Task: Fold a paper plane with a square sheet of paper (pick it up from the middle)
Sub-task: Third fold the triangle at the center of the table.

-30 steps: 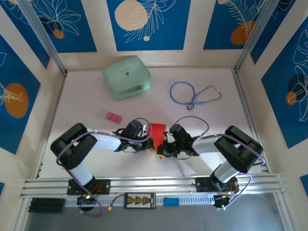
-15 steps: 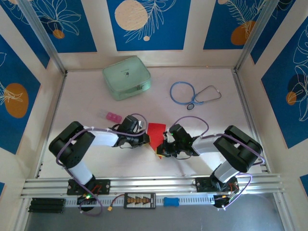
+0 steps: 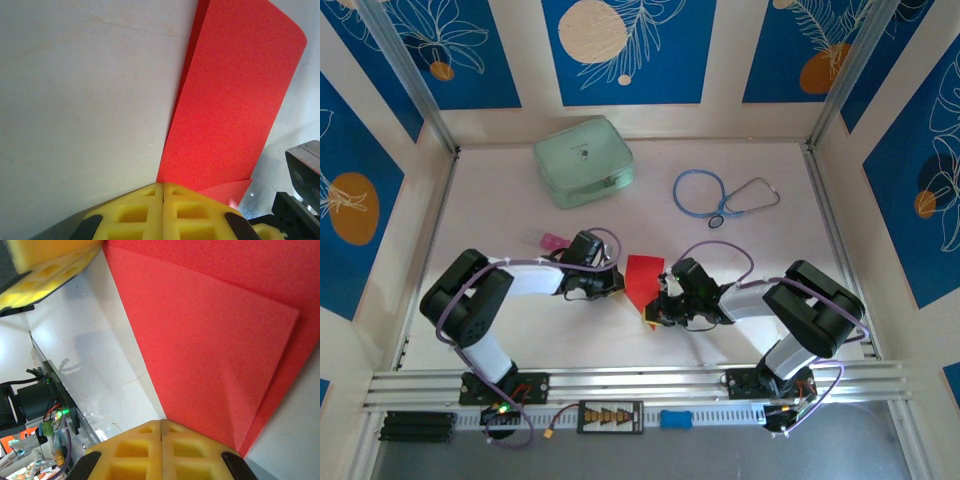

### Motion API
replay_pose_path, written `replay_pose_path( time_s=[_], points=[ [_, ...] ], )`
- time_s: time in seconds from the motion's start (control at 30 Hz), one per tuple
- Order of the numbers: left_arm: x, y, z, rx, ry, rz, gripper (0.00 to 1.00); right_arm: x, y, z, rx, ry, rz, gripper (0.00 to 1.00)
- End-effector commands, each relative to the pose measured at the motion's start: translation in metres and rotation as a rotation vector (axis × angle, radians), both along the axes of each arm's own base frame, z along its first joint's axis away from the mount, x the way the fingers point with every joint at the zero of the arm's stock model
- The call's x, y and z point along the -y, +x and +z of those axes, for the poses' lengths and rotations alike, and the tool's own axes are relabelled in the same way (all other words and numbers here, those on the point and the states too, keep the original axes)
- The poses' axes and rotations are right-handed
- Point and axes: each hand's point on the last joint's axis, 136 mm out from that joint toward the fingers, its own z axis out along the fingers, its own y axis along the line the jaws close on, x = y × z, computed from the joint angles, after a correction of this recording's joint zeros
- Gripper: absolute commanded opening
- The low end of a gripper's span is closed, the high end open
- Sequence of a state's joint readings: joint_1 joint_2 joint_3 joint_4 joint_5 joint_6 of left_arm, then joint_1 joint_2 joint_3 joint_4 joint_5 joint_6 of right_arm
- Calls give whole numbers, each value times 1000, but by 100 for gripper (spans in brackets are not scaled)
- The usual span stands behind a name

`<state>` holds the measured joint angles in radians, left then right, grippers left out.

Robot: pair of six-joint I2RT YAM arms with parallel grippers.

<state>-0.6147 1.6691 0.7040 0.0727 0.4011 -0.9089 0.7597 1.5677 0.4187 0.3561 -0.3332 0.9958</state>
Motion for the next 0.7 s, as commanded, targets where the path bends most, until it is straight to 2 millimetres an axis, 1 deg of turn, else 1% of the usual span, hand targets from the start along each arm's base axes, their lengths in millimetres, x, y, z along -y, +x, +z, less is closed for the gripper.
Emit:
replay_pose_path(
  time_s=[0.0, 0.1, 0.17, 0.23, 0.37, 0.5, 0.6, 0.67],
  points=[
    [-23, 8, -2, 18, 92, 54, 0, 42, -38, -48, -168, -212, -2, 0],
    [-24, 9, 12, 54, 81, 56, 0, 41, -37, -47, -166, -211, -1, 0],
    [-21, 9, 22, 84, 59, 46, 0, 40, -36, -46, -163, -210, 1, 0],
    [-14, 6, 33, 121, 36, 21, 0, 40, -35, -46, -164, -210, 2, 0],
    [3, -1, 46, 176, -7, -39, 0, 39, -34, -45, -164, -212, 5, 0],
    [23, -6, 44, 161, -73, -95, 0, 38, -33, -45, -163, -211, 6, 0],
    [35, -11, 35, 139, -93, -131, 0, 37, -32, -44, -163, -210, 6, 0],
    [39, -13, 26, 115, -93, -143, 0, 37, -32, -43, -161, -210, 6, 0]
  ],
)
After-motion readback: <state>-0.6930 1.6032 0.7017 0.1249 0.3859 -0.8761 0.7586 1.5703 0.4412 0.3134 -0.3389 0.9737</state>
